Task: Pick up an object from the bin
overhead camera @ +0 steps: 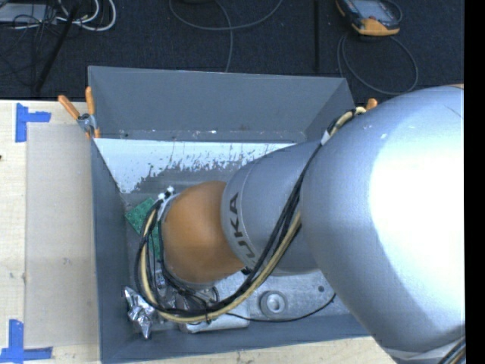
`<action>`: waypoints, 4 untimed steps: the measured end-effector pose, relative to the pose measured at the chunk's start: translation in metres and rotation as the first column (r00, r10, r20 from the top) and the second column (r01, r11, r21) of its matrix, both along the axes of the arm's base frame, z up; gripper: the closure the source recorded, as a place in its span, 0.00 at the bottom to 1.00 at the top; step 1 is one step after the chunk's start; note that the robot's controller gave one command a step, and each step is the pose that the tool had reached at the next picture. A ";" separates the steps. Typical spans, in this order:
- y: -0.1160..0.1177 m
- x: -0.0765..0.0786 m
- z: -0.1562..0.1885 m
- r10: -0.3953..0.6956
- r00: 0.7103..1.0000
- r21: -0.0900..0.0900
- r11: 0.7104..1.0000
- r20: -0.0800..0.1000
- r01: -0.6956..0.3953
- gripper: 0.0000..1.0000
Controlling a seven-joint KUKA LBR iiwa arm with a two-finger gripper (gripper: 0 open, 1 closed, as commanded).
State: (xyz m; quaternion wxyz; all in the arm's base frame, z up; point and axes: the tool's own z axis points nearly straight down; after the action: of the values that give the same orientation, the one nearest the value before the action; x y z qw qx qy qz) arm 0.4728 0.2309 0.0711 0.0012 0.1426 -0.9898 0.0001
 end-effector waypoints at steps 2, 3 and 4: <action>0.003 0.009 0.006 0.514 0.858 0.002 0.858 0.002 -0.514 1.00; 0.017 -0.002 0.036 0.493 0.870 0.002 0.870 0.003 -0.493 1.00; 0.015 -0.001 0.034 0.489 0.872 0.002 0.872 0.001 -0.489 0.00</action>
Offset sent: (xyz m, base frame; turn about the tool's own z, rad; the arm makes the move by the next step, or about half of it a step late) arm 0.0468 -0.0632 -0.0011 -0.1450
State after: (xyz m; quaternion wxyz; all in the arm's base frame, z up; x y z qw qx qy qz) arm 0.4715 0.2459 0.1050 0.0008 0.3882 -0.9216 -0.0004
